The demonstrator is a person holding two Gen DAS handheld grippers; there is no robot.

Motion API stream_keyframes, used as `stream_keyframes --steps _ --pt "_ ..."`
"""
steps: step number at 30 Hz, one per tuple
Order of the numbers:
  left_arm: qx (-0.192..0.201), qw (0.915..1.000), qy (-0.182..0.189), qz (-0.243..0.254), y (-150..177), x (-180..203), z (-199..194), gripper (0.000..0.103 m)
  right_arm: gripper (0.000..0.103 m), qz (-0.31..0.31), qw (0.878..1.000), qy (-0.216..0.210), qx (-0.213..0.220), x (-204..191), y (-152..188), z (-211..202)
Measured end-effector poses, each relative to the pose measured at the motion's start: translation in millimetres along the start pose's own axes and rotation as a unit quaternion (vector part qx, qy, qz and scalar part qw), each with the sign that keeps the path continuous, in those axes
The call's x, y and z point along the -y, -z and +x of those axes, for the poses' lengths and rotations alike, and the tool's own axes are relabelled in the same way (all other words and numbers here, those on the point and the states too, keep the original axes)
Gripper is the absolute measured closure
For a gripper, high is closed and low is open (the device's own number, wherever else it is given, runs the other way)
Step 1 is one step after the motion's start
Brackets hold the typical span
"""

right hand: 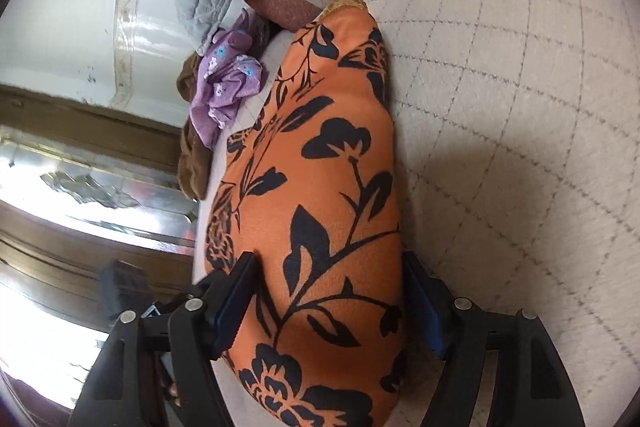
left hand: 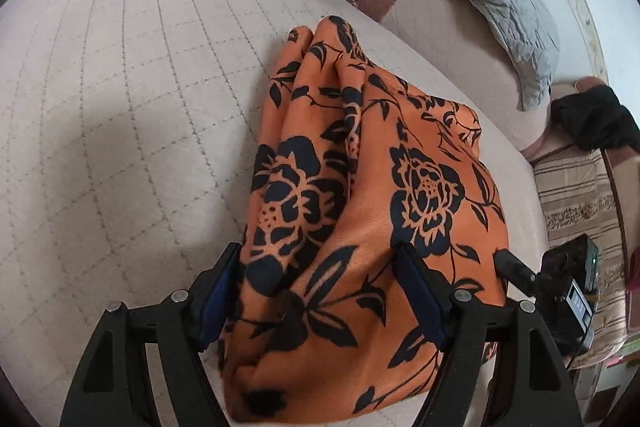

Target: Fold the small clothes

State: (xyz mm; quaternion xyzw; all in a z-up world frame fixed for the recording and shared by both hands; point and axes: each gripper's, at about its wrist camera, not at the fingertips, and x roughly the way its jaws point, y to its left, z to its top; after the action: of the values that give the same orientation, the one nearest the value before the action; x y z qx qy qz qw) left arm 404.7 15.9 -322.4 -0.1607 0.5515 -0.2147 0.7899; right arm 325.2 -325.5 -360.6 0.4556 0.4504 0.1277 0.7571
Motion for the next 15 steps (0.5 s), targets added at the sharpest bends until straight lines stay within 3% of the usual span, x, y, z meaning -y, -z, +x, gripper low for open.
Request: stream_keyframes --steps 4,6,10,15 --pt "0.008 0.9999 0.009 -0.006 -0.1 5.7 6.1 0.028 0.028 -0.014 1.0 0.007 0.007 -4.7 4.0 3.6" --pt "0.013 0.9999 0.004 -0.005 -2.6 8.5 6.8 0.041 0.032 -0.034 0.999 0.02 0.011 -11.1 6.4 5.5" --pt "0.032 0.9994 -0.008 0.012 -1.9 17.6 0.2 0.061 0.05 -0.08 0.995 0.052 0.024 -26.9 12.3 3.3" --pt "0.069 0.9963 -0.021 0.046 2.0 42.1 -19.4 0.07 0.061 -0.125 0.988 0.077 0.05 -45.4 17.5 -6.8"
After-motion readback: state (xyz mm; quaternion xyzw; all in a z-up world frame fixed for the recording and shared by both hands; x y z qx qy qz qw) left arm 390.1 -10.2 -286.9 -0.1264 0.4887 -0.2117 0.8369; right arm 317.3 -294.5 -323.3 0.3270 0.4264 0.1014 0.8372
